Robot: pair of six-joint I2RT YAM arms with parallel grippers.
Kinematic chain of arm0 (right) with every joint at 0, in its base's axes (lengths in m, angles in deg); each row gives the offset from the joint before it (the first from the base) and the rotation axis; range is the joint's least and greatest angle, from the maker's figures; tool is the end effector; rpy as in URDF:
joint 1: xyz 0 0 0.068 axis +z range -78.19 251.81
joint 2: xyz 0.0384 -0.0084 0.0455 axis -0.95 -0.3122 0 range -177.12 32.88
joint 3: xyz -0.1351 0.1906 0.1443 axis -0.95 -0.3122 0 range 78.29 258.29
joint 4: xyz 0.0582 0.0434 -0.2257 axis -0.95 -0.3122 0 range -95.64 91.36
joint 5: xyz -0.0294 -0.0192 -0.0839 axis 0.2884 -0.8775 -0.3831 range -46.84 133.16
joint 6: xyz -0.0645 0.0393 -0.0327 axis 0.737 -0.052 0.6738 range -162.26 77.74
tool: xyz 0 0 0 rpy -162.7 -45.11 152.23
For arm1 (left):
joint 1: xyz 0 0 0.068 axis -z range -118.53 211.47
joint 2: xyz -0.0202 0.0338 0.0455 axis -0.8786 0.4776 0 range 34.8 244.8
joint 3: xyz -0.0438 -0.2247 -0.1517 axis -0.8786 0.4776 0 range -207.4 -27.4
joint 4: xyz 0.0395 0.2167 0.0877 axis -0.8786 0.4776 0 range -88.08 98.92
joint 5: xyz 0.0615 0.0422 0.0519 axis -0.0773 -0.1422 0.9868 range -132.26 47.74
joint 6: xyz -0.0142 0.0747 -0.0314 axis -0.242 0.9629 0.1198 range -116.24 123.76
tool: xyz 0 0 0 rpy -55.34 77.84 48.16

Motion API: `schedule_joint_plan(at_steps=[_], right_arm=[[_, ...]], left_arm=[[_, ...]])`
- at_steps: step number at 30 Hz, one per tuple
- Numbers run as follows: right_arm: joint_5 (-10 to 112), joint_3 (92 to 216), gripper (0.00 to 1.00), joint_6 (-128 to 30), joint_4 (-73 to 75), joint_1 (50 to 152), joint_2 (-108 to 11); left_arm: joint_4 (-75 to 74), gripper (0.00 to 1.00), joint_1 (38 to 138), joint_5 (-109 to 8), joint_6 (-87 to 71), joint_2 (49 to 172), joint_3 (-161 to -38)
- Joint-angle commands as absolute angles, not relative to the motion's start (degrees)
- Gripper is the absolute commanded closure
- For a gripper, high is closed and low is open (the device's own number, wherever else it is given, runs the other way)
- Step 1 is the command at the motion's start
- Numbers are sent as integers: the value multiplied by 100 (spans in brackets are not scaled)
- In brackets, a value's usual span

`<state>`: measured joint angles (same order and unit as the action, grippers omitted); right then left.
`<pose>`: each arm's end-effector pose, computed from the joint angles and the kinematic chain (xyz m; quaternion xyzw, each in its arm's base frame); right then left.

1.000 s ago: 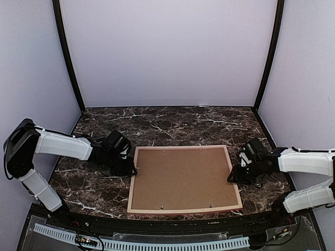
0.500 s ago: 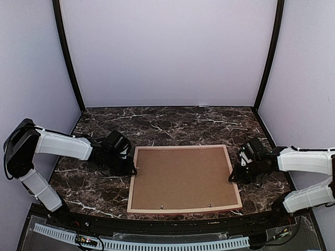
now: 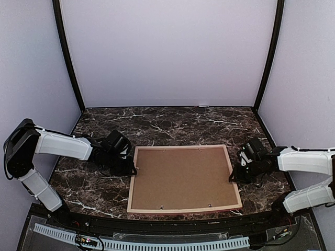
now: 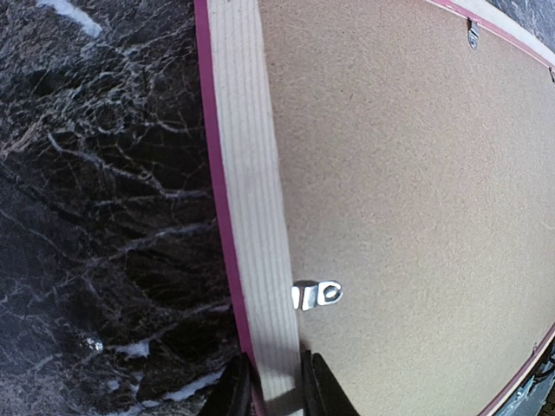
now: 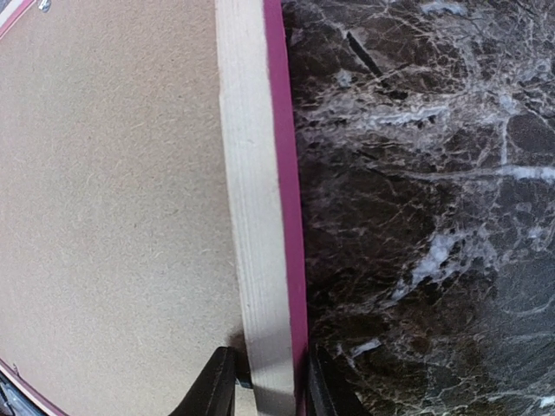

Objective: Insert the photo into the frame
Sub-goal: Press the fastener onto the backboard.

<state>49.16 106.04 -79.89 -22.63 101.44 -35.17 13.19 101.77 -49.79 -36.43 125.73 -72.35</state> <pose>0.1608 0.1000 0.1334 0.0562 0.9720 0.1656 0.1567 0.2212 -0.1999 0.1417 0.0194 0.9574 -0.2298 0.1740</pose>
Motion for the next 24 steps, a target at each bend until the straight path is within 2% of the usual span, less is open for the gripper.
schedule_joint_plan(at_steps=[1, 6, 11, 24], right_arm=[[5091, 10617, 68, -7888, -2128, 10204, -3676], [4991, 10730, 58, -7839, -2171, 10204, -3731], [4962, 10793, 56, -7804, -2176, 10195, -3800], [5027, 10764, 64, -7734, -2214, 10193, -3839]], left_arm=[[1341, 77, 10241, -4971, -3655, 12683, -7113], [1341, 77, 10235, -4950, -3665, 12671, -7104], [1330, 78, 10236, -4939, -3669, 12656, -7092], [1325, 77, 10239, -4956, -3674, 12672, -7114]])
